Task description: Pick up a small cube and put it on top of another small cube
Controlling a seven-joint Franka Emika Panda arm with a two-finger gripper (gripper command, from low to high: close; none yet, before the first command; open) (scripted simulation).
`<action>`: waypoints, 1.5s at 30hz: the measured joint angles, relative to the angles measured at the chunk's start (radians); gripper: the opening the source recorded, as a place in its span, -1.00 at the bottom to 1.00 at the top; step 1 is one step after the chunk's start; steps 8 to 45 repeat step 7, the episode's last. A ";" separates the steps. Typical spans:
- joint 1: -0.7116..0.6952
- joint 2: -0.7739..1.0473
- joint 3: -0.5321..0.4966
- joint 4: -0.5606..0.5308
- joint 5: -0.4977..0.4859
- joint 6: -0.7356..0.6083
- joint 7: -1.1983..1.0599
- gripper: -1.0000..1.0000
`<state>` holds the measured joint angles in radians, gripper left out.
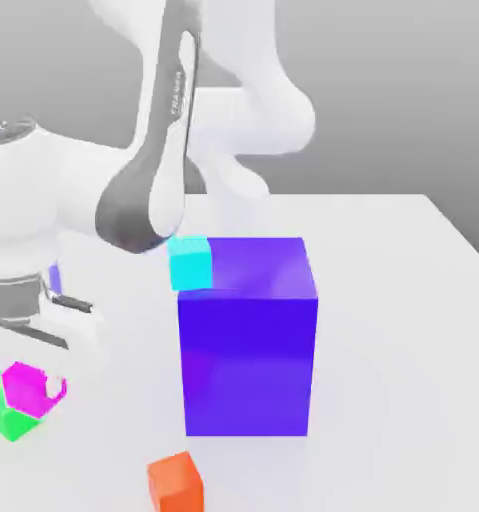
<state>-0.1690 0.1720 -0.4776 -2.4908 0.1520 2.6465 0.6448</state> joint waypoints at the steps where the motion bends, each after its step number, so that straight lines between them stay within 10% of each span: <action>1: -0.028 0.030 0.012 0.001 0.042 0.021 -0.025 -1.00; 3: -0.075 0.098 0.054 0.006 0.121 0.074 -0.078 -1.00; 4: -0.091 0.123 0.073 0.008 0.147 0.094 -0.097 1.00; 45: -0.091 0.123 0.073 0.008 0.147 0.094 -0.097 1.00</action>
